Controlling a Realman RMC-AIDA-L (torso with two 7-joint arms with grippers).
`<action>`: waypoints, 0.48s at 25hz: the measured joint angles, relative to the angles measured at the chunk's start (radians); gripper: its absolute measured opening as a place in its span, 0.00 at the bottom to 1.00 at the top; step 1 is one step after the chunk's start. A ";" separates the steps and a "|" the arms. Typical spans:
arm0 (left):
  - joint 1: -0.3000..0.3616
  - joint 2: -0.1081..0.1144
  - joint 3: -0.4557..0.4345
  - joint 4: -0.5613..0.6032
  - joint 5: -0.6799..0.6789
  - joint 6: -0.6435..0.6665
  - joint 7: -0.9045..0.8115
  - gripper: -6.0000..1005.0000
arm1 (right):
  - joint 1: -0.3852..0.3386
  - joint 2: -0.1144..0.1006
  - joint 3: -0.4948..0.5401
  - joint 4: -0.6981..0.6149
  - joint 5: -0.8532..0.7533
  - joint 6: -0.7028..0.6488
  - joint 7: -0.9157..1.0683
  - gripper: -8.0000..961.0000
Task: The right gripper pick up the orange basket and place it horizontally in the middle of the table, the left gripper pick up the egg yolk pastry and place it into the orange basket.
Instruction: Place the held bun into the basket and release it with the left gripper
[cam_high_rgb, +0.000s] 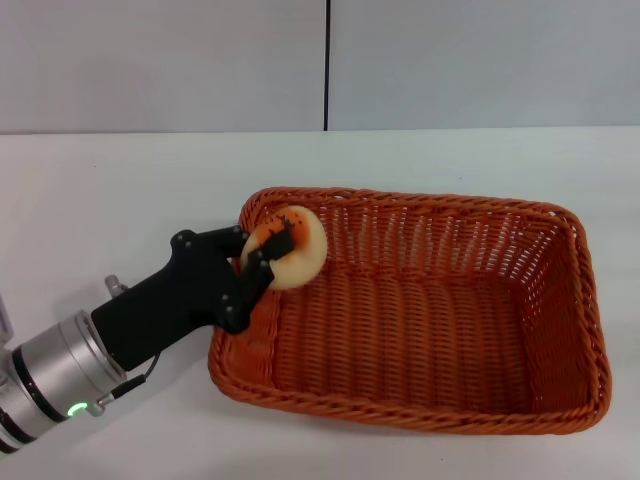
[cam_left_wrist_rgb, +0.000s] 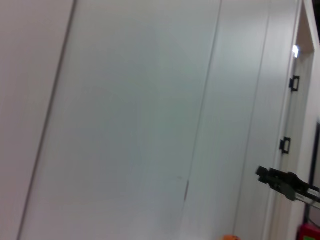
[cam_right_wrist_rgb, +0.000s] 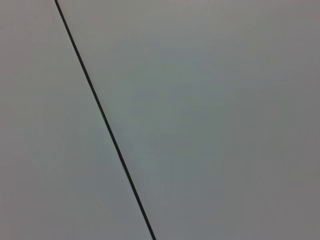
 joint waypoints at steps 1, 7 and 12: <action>0.000 0.001 0.006 0.000 0.004 0.002 0.000 0.09 | 0.001 0.000 0.000 0.001 0.000 0.000 0.000 0.41; 0.006 -0.001 0.004 -0.005 0.005 0.006 0.010 0.08 | 0.003 0.001 -0.002 0.006 0.000 -0.001 0.000 0.41; 0.005 -0.001 0.001 -0.007 0.006 0.015 0.015 0.15 | 0.000 0.001 -0.002 0.008 0.000 -0.002 0.000 0.41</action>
